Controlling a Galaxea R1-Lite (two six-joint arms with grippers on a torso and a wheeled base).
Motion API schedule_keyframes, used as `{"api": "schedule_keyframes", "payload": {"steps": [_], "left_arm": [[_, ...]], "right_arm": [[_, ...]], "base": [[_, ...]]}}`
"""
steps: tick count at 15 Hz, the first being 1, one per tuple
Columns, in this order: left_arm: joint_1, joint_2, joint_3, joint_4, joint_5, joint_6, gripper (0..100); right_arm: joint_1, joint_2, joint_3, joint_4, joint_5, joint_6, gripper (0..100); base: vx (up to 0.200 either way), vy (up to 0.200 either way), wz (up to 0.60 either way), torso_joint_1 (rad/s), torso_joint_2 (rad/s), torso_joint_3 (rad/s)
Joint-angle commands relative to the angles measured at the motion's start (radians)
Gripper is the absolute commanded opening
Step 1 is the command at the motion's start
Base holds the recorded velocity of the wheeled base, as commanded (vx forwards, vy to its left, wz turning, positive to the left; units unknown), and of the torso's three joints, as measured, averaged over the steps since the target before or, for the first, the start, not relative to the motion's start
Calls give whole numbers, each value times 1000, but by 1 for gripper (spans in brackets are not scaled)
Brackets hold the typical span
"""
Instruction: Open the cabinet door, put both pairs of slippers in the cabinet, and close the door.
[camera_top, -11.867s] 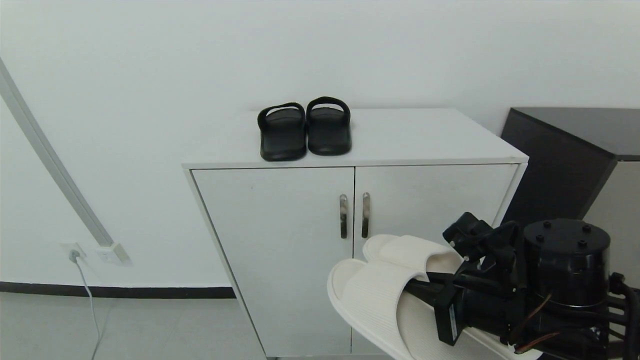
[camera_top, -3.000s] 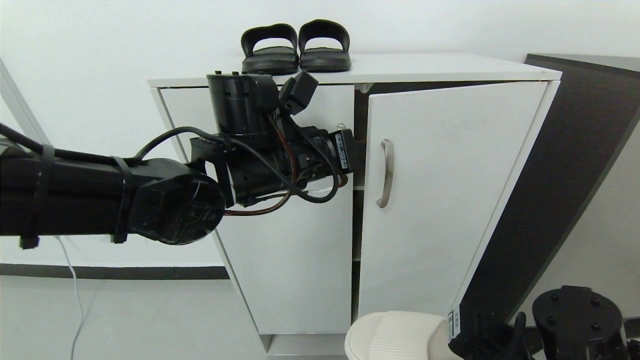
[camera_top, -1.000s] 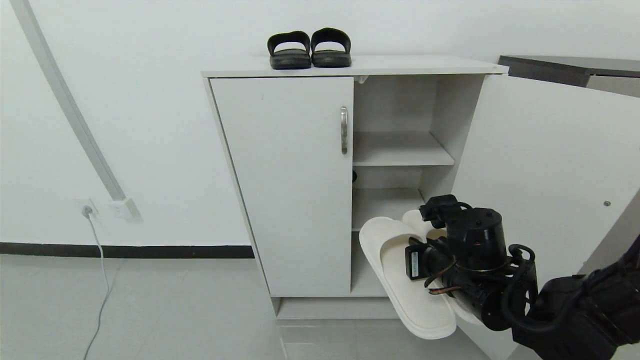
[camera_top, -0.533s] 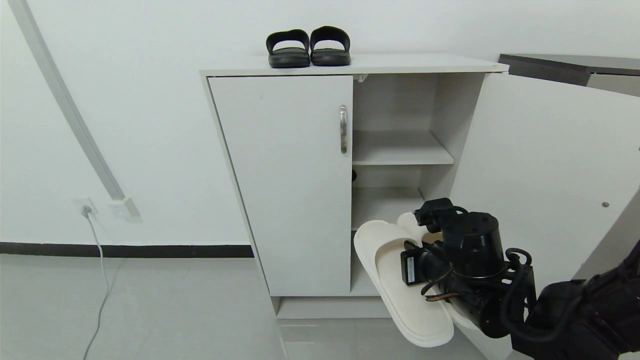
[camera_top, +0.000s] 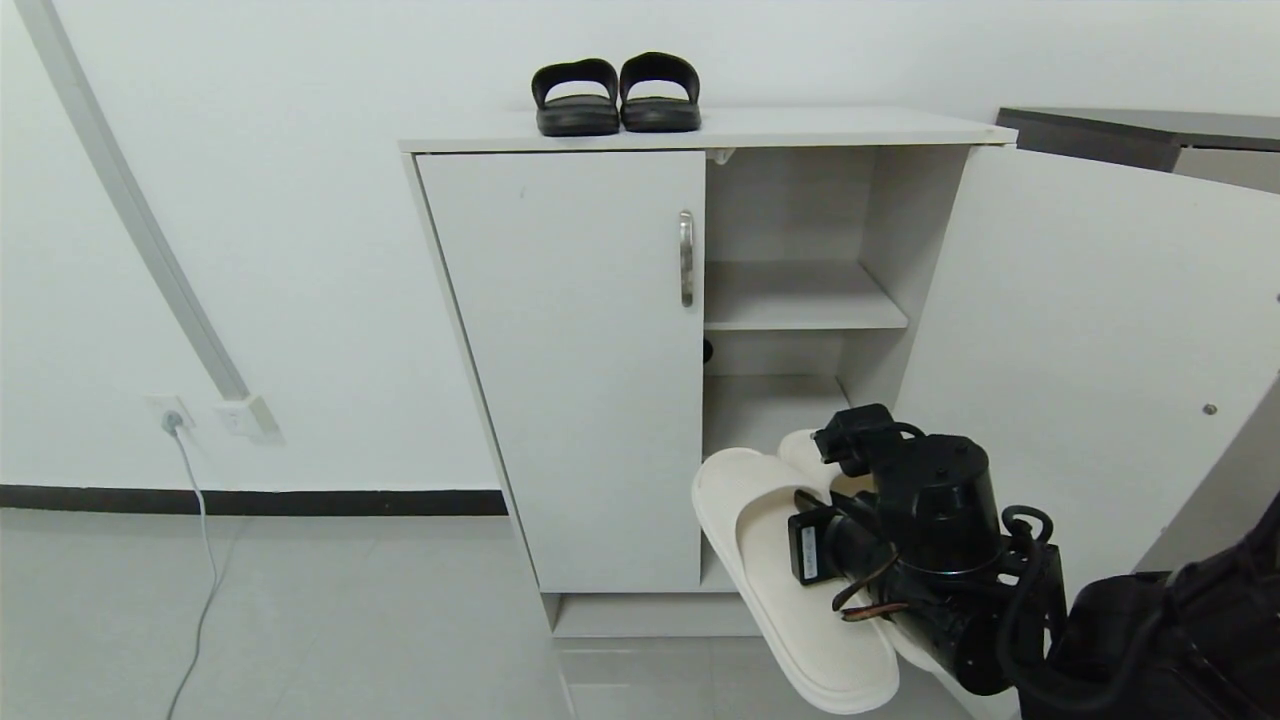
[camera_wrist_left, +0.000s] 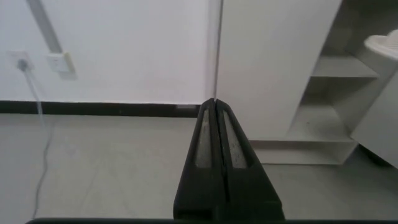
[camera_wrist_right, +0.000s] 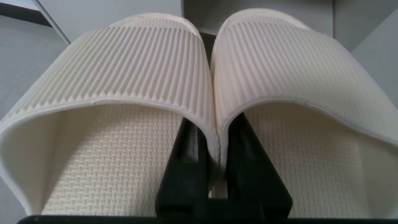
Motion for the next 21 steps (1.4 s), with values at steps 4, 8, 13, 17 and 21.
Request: {"api": "schedule_keyframes", "payload": {"steps": [4, 8, 13, 17, 21], "left_arm": [[0, 3, -2, 0, -51, 2, 0], [0, 3, -2, 0, -51, 1, 0], [0, 3, -2, 0, -51, 1, 0], [0, 3, -2, 0, -51, -1, 0], [0, 3, -2, 0, -51, -1, 0]], "right_arm": [[12, 0, 15, -8, -2, 0, 0], [30, 89, -14, -45, -106, 24, 0], [32, 185, -85, -51, -198, 52, 0], [36, 189, -83, -51, -207, 52, 0], [43, 196, -80, -53, -212, 52, 0]], "base": [[0, 0, 0, 0, 0, 0], [0, 0, 0, 0, 0, 0], [0, 0, 0, 0, 0, 0], [0, -200, 0, 6, 1, 6], [0, -150, 0, 2, 1, 3]]}}
